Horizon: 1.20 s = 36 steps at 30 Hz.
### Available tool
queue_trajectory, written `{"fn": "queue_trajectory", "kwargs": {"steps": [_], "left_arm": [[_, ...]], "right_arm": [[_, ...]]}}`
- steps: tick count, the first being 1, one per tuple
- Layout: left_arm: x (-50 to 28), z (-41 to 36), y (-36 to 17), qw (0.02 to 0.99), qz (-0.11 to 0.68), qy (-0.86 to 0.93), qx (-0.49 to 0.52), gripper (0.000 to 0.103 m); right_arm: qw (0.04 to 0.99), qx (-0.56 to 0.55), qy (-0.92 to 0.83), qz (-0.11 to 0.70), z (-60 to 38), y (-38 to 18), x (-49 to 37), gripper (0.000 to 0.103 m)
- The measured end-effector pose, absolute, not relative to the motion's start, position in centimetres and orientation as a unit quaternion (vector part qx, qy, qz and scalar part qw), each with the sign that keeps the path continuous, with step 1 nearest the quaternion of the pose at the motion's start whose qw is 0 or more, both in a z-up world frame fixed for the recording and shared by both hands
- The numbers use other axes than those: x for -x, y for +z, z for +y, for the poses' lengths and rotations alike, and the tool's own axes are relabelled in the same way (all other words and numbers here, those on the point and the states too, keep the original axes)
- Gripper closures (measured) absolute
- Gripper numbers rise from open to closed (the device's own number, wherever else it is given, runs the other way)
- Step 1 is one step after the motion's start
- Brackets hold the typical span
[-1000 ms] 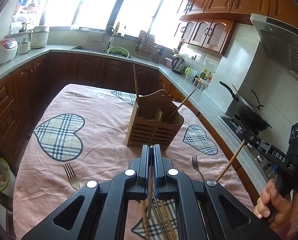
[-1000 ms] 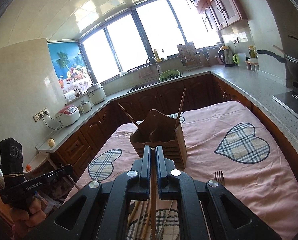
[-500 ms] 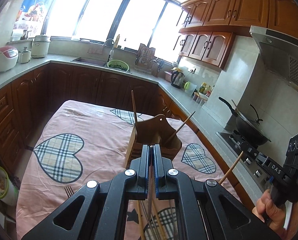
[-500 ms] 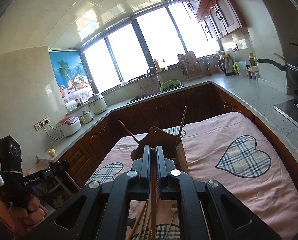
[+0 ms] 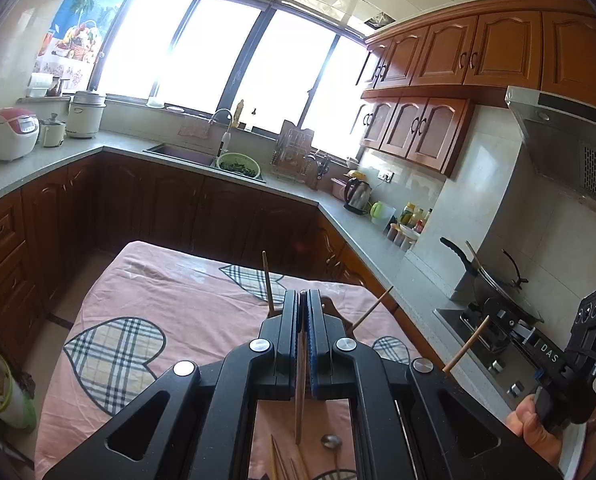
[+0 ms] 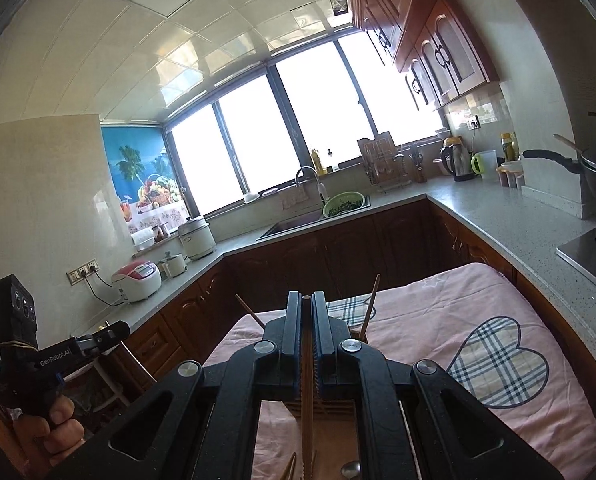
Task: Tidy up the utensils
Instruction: 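Lift both chopsticks and lower them into the wooden utensil holder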
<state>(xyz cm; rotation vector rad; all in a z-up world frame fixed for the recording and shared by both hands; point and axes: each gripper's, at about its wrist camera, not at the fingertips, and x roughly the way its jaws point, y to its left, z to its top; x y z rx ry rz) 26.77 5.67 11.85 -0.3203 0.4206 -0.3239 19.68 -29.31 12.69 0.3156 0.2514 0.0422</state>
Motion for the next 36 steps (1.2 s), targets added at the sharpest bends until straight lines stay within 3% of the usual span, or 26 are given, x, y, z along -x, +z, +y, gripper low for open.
{"fn": "queue_trajectory", "kwargs": {"steps": [18, 36], "left_arm": [[-38.2, 4.7, 10.2, 0.961, 0.167, -0.128, 0.181, 0.101], [-47.3, 1.5, 0.4, 0.945, 0.219, -0.098, 0.223, 0.101]], "right_arm": [[0.985, -0.163, -0.025, 0.050, -31.8, 15.0, -27.7, 0.099], [0.976, -0.185, -0.064, 0.092, -33.5, 6.2, -32.5, 0.098]]}}
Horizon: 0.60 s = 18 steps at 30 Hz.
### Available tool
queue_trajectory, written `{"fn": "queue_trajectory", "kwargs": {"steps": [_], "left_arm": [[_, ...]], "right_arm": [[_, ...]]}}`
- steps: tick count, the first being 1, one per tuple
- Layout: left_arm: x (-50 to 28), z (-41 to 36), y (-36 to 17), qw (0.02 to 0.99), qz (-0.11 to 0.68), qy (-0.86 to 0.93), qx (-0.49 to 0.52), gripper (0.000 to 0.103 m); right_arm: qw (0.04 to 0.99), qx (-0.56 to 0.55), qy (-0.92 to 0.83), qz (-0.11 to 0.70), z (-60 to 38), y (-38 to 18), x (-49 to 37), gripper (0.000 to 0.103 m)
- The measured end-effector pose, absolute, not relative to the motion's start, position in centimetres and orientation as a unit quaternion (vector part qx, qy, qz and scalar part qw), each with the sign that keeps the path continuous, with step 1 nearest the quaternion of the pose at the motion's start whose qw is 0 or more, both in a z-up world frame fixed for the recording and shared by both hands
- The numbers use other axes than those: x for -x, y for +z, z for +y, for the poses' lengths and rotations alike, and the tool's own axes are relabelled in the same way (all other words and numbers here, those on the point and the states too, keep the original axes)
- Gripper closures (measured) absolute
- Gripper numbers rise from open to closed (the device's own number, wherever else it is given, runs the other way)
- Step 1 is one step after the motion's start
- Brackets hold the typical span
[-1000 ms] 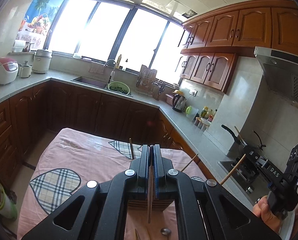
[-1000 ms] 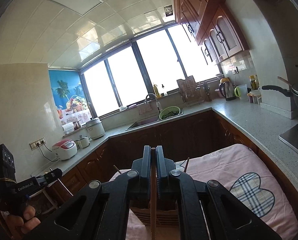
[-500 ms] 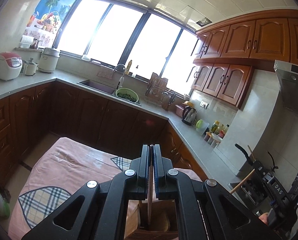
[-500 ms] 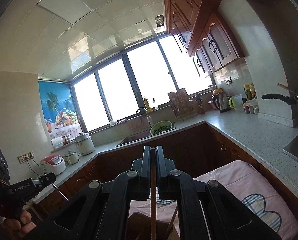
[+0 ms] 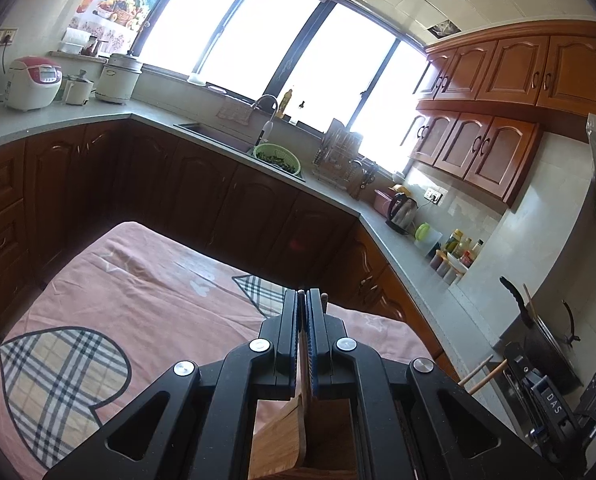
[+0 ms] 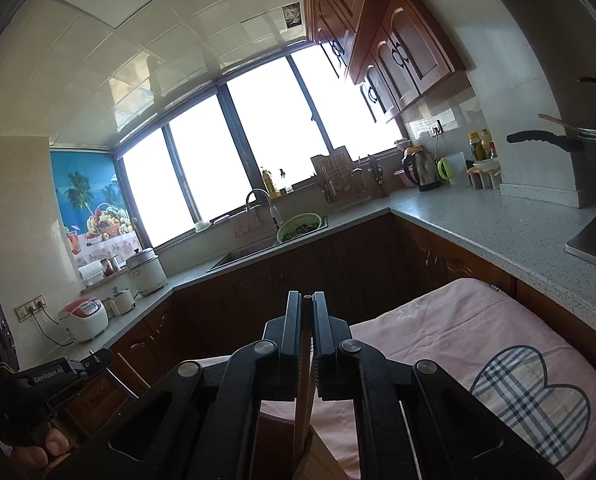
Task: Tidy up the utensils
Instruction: 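Lift both chopsticks and lower them into the wooden utensil holder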
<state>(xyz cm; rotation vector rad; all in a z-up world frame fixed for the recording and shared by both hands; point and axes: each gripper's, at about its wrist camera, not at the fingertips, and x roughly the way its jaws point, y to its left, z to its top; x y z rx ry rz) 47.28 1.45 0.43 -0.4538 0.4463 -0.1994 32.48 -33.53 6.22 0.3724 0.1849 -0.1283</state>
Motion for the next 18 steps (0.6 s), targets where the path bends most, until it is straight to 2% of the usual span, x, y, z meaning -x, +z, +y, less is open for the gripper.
{"fn": "queue_trajectory", "kwargs": {"steps": [6, 18], "left_arm": [[-48.6, 0.0, 0.0, 0.944, 0.238, -0.108, 0.204, 0.100], [-49.0, 0.8, 0.3, 0.941, 0.255, -0.112, 0.194, 0.100]], "right_arm": [[0.971, -0.200, -0.056, 0.117, -33.5, 4.5, -33.1, 0.098], [0.971, -0.192, -0.053, 0.132, -33.4, 4.9, -33.3, 0.096]]}}
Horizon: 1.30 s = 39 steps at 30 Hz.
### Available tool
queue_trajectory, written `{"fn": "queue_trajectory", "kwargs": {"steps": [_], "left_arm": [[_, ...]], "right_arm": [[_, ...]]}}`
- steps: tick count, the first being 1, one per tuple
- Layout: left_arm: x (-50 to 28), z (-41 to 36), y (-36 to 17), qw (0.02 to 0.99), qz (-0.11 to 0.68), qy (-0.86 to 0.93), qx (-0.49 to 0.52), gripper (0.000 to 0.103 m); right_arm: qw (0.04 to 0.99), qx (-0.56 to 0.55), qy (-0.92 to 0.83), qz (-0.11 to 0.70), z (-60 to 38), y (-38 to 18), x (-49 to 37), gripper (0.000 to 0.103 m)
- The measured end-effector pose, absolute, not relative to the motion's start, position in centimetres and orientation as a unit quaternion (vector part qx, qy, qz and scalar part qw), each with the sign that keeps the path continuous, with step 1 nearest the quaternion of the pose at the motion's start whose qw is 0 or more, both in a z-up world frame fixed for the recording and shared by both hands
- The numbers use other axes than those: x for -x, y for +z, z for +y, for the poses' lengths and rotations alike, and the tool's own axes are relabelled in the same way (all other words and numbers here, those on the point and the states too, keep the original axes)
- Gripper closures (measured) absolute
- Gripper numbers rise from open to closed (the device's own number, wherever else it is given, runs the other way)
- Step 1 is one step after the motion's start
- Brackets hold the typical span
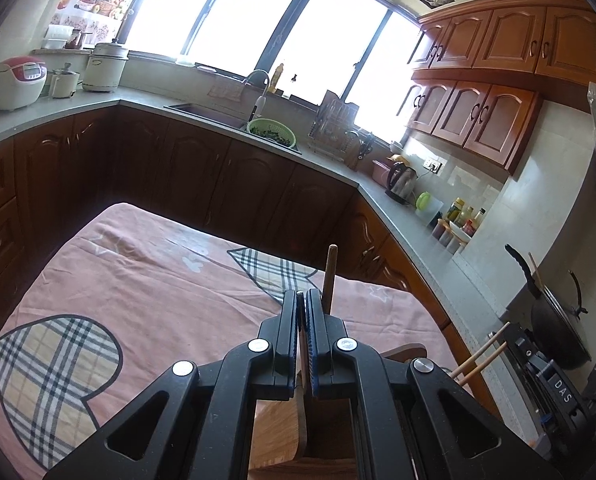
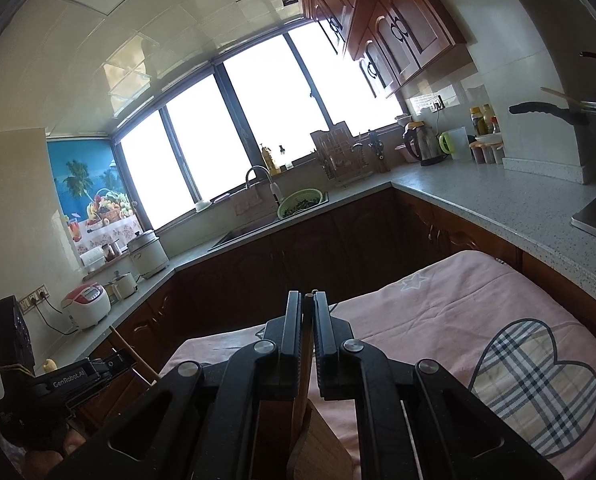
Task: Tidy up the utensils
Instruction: 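Lift both chopsticks and lower them into the wooden utensil holder, then open both tools to release the chopsticks into the holder, then move both open tools back over the remaining chopsticks and spoon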
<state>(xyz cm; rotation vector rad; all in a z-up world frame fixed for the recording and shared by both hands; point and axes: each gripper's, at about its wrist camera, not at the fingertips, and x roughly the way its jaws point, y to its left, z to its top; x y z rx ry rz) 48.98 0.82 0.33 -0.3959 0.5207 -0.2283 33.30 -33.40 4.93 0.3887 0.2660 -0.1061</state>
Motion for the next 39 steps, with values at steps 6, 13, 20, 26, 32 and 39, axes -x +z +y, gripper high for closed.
{"fn": "queue_trajectory", "kwargs": {"steps": [6, 13, 20, 26, 32, 39], "left_arm": [[-48.3, 1.0, 0.2, 0.937, 0.262, -0.120, 0.199, 0.095], [-45.0, 2.8, 1.0, 0.934, 0.255, -0.118, 0.220, 0.048], [-39.2, 4.6, 1.2, 0.934, 0.254, -0.118, 0.222, 0.039], [-34.3, 5.8, 0.7, 0.929, 0.278, -0.113, 0.214, 0.039], [-30.7, 5.8, 0.6, 0.925, 0.308, -0.107, 0.195, 0.039], [-28.1, 5.4, 0.5, 0.914, 0.345, -0.099, 0.188, 0.039]], "right_arm": [[0.970, -0.195, -0.051, 0.136, -33.4, 4.9, -33.2, 0.092], [0.970, -0.216, -0.050, 0.100, -34.0, 6.5, -30.1, 0.038], [0.966, -0.235, -0.045, 0.098, -34.4, 6.5, -26.2, 0.022], [0.962, -0.243, -0.039, 0.119, -34.0, 5.9, -23.3, 0.022], [0.959, -0.242, -0.037, 0.145, -33.5, 4.7, -20.5, 0.022], [0.954, -0.235, -0.043, 0.183, -32.8, 2.7, -17.7, 0.022]]}}
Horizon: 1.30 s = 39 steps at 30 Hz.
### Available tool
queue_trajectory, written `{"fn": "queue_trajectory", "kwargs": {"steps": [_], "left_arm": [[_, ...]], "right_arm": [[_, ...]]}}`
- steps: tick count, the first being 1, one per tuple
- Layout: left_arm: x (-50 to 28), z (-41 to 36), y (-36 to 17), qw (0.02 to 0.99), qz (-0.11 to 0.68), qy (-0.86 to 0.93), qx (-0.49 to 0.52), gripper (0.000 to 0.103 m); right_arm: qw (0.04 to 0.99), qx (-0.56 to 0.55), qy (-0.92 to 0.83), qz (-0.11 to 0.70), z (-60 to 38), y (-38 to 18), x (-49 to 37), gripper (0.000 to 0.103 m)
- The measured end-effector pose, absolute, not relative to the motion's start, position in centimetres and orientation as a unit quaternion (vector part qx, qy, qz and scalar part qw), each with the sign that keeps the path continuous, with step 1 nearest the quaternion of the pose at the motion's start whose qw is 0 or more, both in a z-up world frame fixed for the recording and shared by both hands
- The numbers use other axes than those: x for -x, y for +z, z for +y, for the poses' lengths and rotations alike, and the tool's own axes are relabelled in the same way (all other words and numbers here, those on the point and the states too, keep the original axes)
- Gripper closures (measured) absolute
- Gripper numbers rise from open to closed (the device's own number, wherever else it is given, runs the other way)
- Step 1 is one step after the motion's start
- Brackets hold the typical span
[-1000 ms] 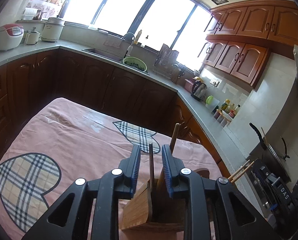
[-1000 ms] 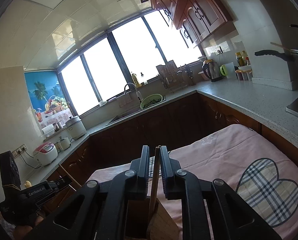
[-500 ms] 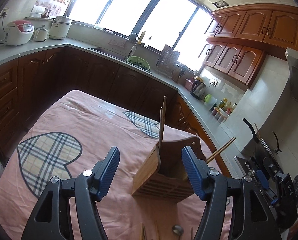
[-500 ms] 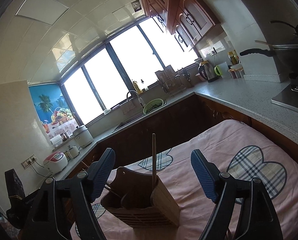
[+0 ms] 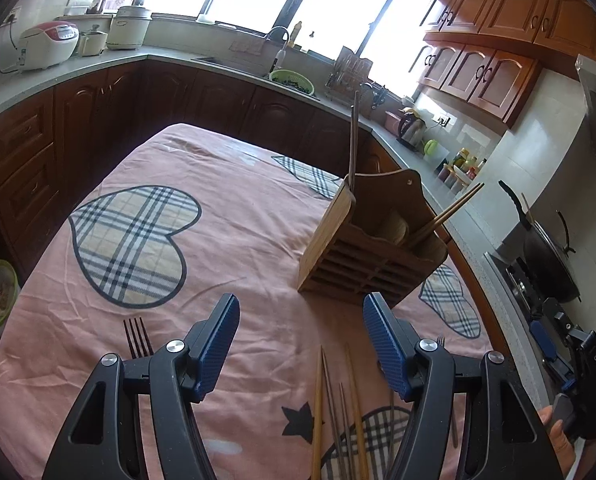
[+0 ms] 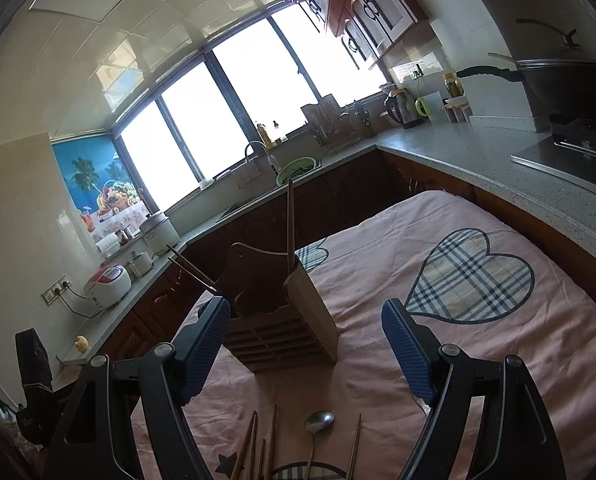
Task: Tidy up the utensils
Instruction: 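Move both open tools back over the remaining chopsticks and spoon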
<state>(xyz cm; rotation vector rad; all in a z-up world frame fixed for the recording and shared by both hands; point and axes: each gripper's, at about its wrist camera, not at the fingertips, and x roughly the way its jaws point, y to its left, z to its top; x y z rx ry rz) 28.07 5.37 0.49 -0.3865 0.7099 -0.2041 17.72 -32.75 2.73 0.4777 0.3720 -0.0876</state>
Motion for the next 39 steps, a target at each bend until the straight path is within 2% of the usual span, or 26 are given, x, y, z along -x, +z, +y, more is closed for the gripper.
{"fn": "queue_trajectory", "kwargs": {"steps": [17, 33, 38, 39], "left_arm": [[-25.1, 4.7, 0.2, 0.902, 0.391, -0.087, 0.162, 0.039], [-27.7, 2.1, -1.7, 0.888, 0.433, -0.103, 0.115, 0.040], [-28.8, 1.0, -2.8, 0.881, 0.449, -0.103, 0.103, 0.040], [-29.1, 0.8, -3.0, 0.880, 0.453, -0.104, 0.100, 0.040]], "right_arm": [[0.943, -0.215, -0.039, 0.251, -30.6, -0.7, -14.9, 0.022], [0.935, -0.208, -0.025, 0.285, -29.4, -2.0, -16.4, 0.023], [0.927, -0.204, -0.032, 0.313, -29.6, -3.5, -17.2, 0.025], [0.925, -0.203, -0.033, 0.318, -29.5, -3.8, -17.4, 0.028]]}}
